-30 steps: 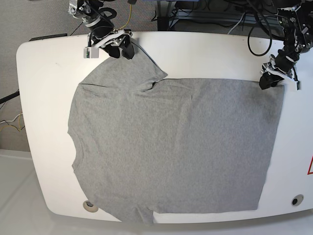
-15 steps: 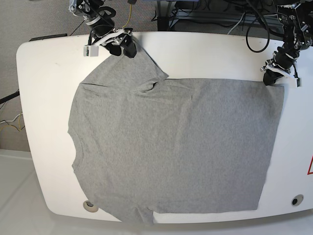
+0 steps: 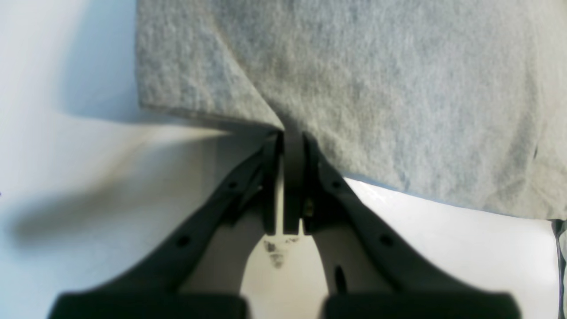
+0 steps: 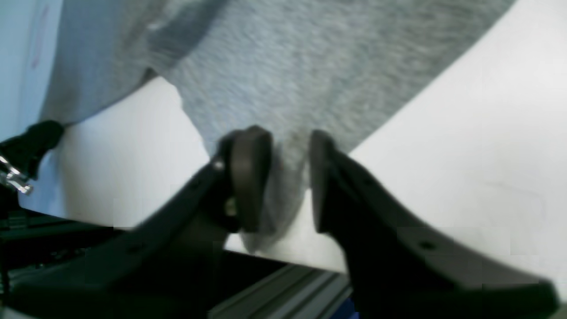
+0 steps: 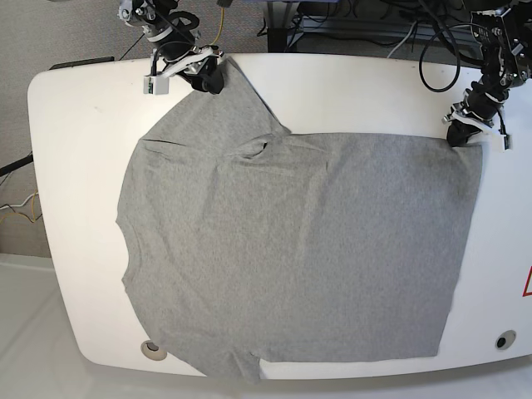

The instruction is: Fold the T-shirt properly

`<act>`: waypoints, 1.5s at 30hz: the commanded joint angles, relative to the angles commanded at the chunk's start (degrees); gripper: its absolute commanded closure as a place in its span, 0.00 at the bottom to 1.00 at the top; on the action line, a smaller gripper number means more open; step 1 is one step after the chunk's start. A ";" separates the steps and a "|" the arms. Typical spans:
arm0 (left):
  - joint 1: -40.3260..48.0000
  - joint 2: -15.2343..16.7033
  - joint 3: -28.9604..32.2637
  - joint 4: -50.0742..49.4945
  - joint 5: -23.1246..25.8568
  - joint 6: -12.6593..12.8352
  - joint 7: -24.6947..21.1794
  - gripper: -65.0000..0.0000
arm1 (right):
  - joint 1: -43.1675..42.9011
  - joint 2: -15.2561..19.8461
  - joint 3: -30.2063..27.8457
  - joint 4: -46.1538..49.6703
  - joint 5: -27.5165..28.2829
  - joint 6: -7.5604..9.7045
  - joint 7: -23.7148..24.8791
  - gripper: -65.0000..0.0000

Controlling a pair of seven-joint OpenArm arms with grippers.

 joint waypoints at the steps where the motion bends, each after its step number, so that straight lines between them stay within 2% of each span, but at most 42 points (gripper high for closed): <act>1: -0.02 0.01 0.03 0.02 -0.04 0.00 -0.13 1.00 | -0.06 0.00 0.03 0.00 -0.17 -0.03 0.31 0.96; 3: -0.04 0.02 0.10 0.01 -0.07 -0.05 -0.21 1.00 | -0.12 0.07 0.05 -0.02 -0.39 -0.02 0.91 1.00; 7: 0.26 -0.04 0.15 0.06 -0.05 -0.10 -0.73 1.00 | -0.30 0.10 0.05 0.02 -0.35 -0.16 1.12 1.00; 9: 0.65 -0.15 0.23 0.21 -0.11 -0.11 -0.39 1.00 | -0.41 0.24 -0.17 0.09 0.44 -0.08 -0.67 1.00; 23: 4.01 -0.34 0.04 3.86 -0.08 -0.02 -0.24 1.00 | -2.54 0.44 0.13 1.26 1.26 0.32 -4.43 1.00; 29: 5.39 -0.64 -0.12 6.70 -0.09 0.26 -0.63 1.00 | -3.61 0.48 -0.12 2.13 0.93 -0.11 -3.54 1.00; 45: 7.45 -0.76 -0.40 9.13 -0.15 0.37 -1.15 1.00 | -7.07 0.20 0.19 6.69 0.66 0.15 -4.09 1.00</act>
